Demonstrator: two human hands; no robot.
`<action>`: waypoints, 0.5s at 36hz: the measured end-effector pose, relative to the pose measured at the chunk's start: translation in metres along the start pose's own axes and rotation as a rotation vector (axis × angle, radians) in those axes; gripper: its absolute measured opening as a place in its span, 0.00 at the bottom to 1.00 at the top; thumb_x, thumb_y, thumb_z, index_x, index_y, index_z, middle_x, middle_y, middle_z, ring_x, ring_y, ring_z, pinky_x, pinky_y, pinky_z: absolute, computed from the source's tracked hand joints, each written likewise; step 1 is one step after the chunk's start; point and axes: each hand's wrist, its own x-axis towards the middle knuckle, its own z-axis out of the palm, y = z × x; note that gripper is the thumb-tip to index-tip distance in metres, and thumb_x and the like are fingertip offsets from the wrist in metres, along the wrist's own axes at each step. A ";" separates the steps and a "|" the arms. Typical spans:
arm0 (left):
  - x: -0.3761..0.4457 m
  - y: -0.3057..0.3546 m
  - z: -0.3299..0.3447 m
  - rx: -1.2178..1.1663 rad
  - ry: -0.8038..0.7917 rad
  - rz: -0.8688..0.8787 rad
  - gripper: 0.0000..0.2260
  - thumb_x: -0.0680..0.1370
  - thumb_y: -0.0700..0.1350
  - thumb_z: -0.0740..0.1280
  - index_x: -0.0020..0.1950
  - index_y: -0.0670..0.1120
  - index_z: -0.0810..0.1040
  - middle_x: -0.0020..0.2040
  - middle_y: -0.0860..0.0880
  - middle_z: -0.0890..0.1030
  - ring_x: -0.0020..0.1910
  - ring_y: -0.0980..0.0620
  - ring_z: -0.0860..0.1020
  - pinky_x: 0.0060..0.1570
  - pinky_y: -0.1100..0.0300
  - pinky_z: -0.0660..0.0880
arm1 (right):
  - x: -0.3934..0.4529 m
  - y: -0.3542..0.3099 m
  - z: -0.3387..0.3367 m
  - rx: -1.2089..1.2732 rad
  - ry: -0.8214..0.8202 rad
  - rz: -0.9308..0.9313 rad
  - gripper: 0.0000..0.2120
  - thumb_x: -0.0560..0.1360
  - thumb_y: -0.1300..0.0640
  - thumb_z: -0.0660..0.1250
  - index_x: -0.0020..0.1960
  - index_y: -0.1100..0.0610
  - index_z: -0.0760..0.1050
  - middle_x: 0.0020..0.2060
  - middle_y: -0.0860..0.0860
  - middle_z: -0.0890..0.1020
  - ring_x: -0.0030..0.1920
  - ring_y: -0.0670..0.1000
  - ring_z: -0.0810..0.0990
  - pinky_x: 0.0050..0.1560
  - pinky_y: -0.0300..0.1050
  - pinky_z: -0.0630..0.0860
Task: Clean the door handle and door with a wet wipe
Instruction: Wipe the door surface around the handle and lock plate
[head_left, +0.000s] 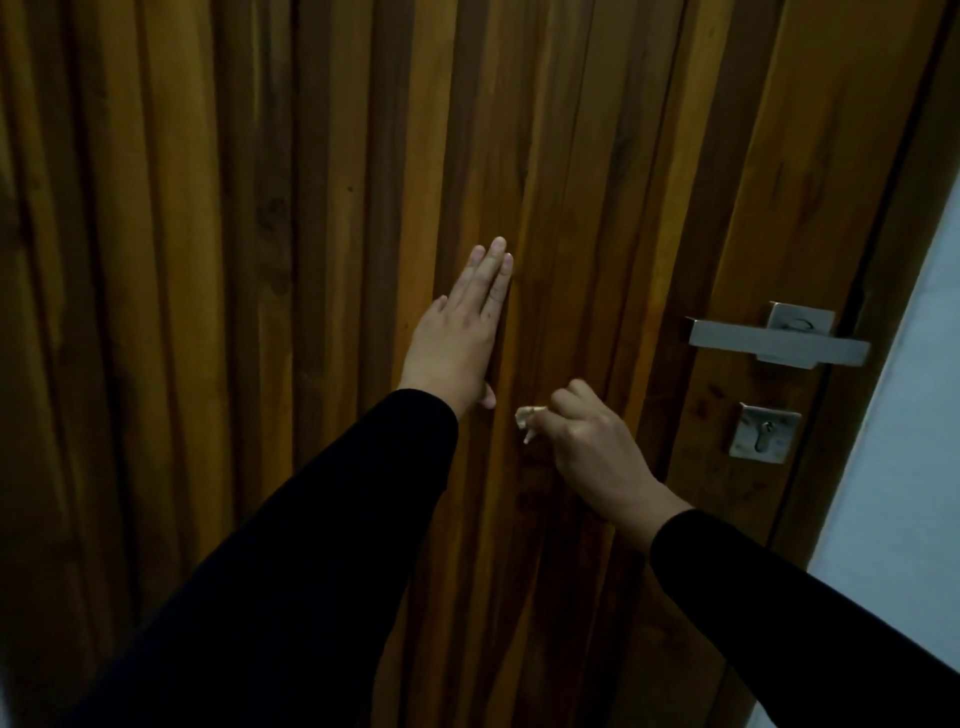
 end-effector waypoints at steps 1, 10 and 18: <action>0.000 0.000 0.000 0.000 0.001 -0.003 0.62 0.62 0.49 0.79 0.75 0.45 0.31 0.75 0.49 0.30 0.75 0.50 0.35 0.72 0.54 0.54 | -0.003 -0.002 0.002 0.002 -0.022 -0.013 0.04 0.69 0.65 0.72 0.44 0.62 0.81 0.33 0.53 0.74 0.35 0.49 0.68 0.30 0.36 0.63; -0.007 0.004 0.001 0.005 -0.002 -0.033 0.57 0.66 0.47 0.77 0.75 0.45 0.32 0.76 0.48 0.31 0.75 0.50 0.36 0.73 0.54 0.51 | -0.034 -0.008 0.010 0.050 -0.205 -0.052 0.02 0.69 0.62 0.73 0.42 0.58 0.81 0.33 0.49 0.74 0.35 0.47 0.69 0.27 0.34 0.66; -0.010 0.008 0.002 0.035 -0.046 -0.070 0.56 0.68 0.47 0.76 0.75 0.44 0.30 0.73 0.48 0.28 0.75 0.49 0.34 0.73 0.52 0.44 | -0.016 0.005 -0.014 0.132 -0.049 0.062 0.12 0.75 0.56 0.60 0.44 0.60 0.80 0.38 0.55 0.77 0.36 0.51 0.74 0.28 0.38 0.70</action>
